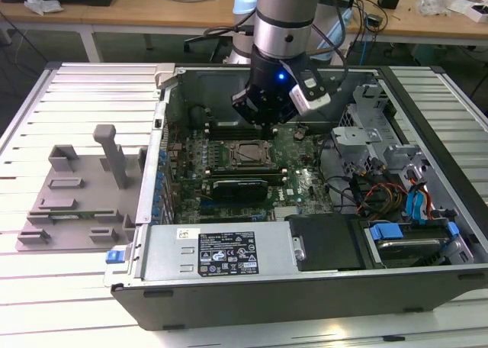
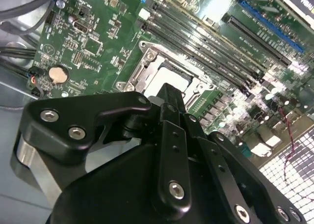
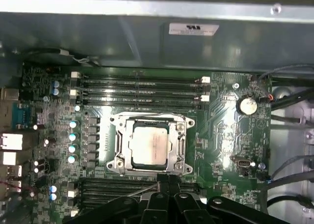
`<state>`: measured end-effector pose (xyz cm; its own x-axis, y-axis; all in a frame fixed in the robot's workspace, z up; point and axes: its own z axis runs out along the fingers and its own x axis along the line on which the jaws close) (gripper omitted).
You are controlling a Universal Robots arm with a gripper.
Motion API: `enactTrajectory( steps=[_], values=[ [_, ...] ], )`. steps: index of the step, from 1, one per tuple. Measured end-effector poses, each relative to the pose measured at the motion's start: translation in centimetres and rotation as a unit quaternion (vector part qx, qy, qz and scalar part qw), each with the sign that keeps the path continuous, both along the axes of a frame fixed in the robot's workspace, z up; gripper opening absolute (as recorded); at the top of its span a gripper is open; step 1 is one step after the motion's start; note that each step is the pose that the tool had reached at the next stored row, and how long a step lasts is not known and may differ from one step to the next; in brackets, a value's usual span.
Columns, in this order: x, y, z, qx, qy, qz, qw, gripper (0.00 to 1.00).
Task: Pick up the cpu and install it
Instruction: 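Install the second cpu locking lever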
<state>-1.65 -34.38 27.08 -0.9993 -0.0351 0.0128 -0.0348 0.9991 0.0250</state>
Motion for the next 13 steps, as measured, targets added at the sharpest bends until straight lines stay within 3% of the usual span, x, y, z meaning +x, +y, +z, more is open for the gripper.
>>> enactTrajectory(
  steps=[3, 5, 7, 8, 10, 13],
  values=[
    [-0.01, -1.17, -0.18, 0.0070, 0.0001, 0.000, 1.0000, 0.11],
    [-0.05, -1.68, -0.23, 0.0184, 0.0000, 0.000, 0.9998, 0.11],
    [-0.10, -2.33, -0.32, 0.0338, 0.0000, 0.000, 0.9994, 0.11],
    [-0.15, -2.71, -0.40, 0.0391, 0.0000, 0.000, 0.9992, 0.11],
    [-0.58, -3.47, -0.79, 0.0423, 0.0000, 0.000, 0.9991, 0.11],
    [-1.73, -3.86, -1.64, 0.0423, 0.0001, 0.000, 0.9991, 0.11]
  ],
)
